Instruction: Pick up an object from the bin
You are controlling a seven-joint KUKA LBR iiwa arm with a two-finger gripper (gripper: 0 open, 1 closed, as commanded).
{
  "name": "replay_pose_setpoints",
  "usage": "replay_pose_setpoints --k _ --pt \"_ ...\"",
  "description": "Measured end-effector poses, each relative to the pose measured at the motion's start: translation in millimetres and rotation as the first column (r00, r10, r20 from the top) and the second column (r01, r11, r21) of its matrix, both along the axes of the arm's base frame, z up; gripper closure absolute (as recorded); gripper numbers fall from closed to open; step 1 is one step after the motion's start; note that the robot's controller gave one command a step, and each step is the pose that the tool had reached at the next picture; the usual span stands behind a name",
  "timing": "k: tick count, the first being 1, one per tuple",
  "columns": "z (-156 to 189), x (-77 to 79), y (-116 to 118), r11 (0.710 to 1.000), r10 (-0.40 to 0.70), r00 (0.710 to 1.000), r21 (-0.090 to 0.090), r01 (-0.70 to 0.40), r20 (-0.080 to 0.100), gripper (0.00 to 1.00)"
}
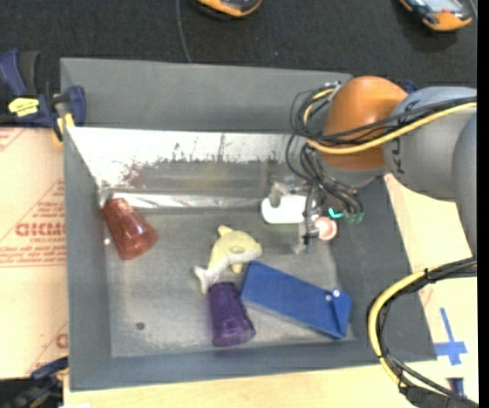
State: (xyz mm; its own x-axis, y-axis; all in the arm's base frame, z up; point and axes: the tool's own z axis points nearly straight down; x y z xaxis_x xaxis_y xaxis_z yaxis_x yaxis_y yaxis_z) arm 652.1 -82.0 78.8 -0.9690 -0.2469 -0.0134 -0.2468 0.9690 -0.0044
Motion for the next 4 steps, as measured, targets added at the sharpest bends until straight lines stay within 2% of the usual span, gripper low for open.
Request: replay_pose_setpoints --k 1,2,3,4 --pt "0.0 0.1 0.0 1.000 0.000 1.000 0.000 0.000 0.000 1.00" --pt "0.0 -0.1 0.0 1.000 -0.001 1.000 0.000 0.001 0.000 0.00" --pt "0.0 0.0 0.0 1.000 -0.001 1.000 0.000 0.001 0.000 0.00" --pt "0.1 0.1 0.0 1.000 -0.001 1.000 0.000 0.001 0.000 1.00"
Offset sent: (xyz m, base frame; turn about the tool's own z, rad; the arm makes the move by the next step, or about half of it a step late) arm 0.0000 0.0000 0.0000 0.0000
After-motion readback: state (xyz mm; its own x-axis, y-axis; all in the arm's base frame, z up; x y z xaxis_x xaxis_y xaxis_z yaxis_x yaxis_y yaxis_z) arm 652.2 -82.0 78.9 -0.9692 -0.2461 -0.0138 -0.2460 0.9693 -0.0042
